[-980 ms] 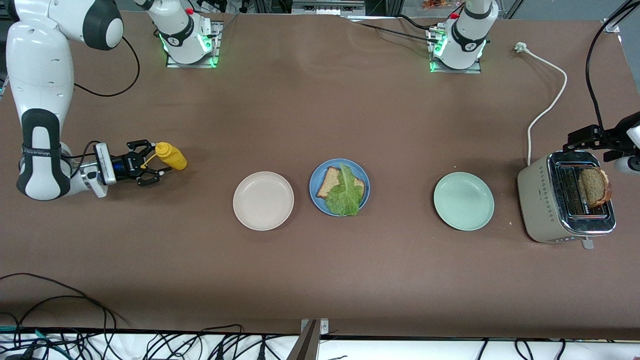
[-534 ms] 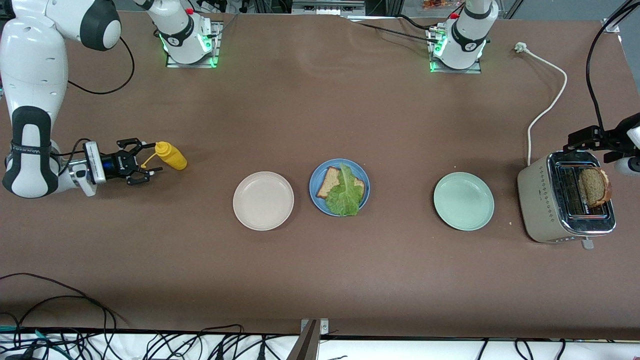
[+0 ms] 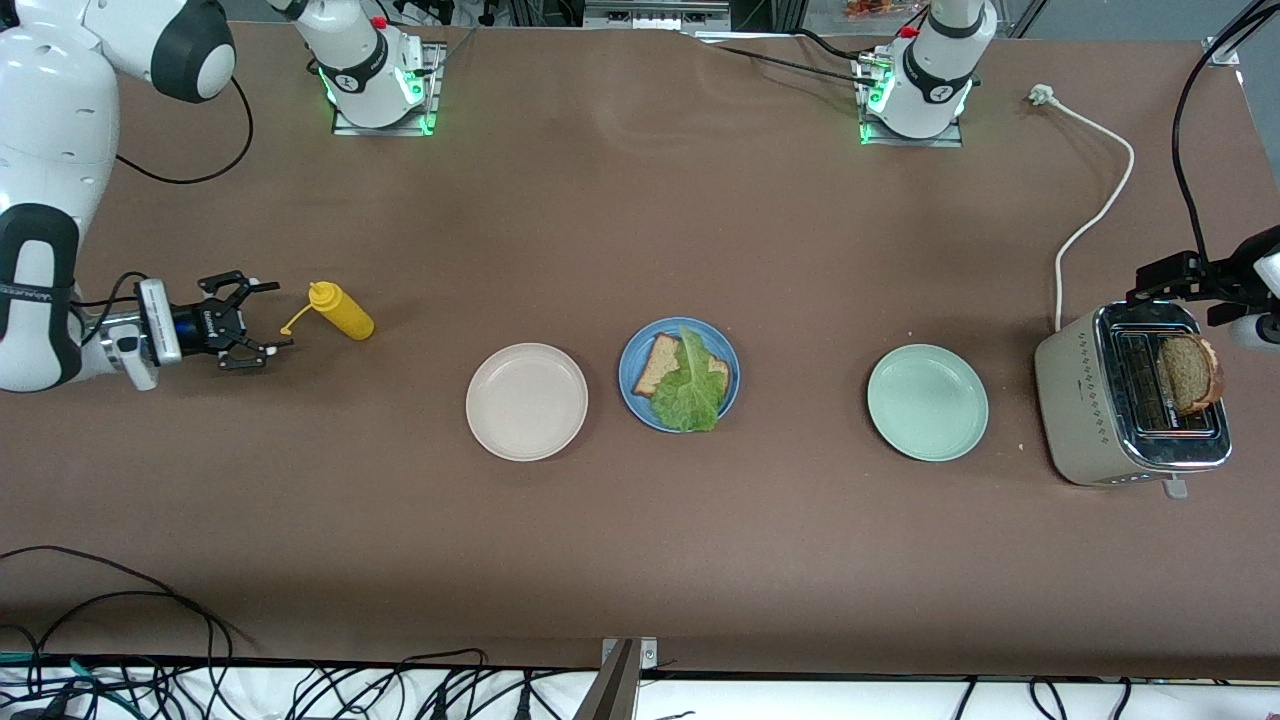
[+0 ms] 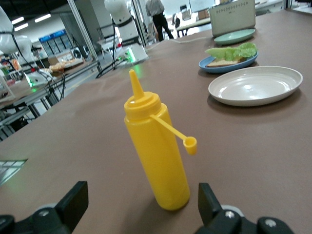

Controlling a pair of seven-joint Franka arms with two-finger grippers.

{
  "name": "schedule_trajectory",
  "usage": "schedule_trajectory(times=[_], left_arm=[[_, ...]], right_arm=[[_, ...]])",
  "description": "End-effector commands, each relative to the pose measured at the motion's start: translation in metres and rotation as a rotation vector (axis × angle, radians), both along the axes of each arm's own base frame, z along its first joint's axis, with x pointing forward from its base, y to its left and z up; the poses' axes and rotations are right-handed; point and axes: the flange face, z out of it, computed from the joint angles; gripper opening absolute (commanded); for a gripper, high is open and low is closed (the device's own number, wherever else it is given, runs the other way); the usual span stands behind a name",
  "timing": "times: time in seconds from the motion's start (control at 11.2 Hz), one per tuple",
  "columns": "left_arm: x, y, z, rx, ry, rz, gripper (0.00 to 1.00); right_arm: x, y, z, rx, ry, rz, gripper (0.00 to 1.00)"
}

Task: Make sandwich in blue plate with both arms
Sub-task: 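Open the right gripper while the left gripper moves over the toaster, then withdraw the right gripper while the left gripper lowers into the toaster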

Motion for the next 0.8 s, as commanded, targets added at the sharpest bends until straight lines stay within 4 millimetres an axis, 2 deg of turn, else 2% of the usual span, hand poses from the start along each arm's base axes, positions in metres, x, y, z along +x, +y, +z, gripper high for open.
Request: schedule_trajectory(times=[0.0,0.18,0.45,0.53,0.71], left_arm=[[0.004,-0.001,0.005,0.016,0.003,-0.02,1.0],[0.003,0.001,0.005,0.017,0.005,-0.022,1.0],[0.003,0.004,0.005,0.016,0.004,-0.053,1.0],[0.002,0.011,0.004,0.015,0.006,-0.05,1.0],[0.004,0.017,-0.004,0.013,0.018,-0.042,1.0]], right_arm=[[0.028,-0.028,0.047,-0.144,-0.001,0.05,1.0],[0.04,-0.031,0.079,-0.227,0.038,0.045,1.0],[0.06,-0.023,0.136,-0.345,0.081,0.045,1.0],[0.061,-0.023,0.154,-0.383,0.106,0.019,1.0],[0.062,-0.011,0.199,-0.476,0.152,-0.021,1.0]])
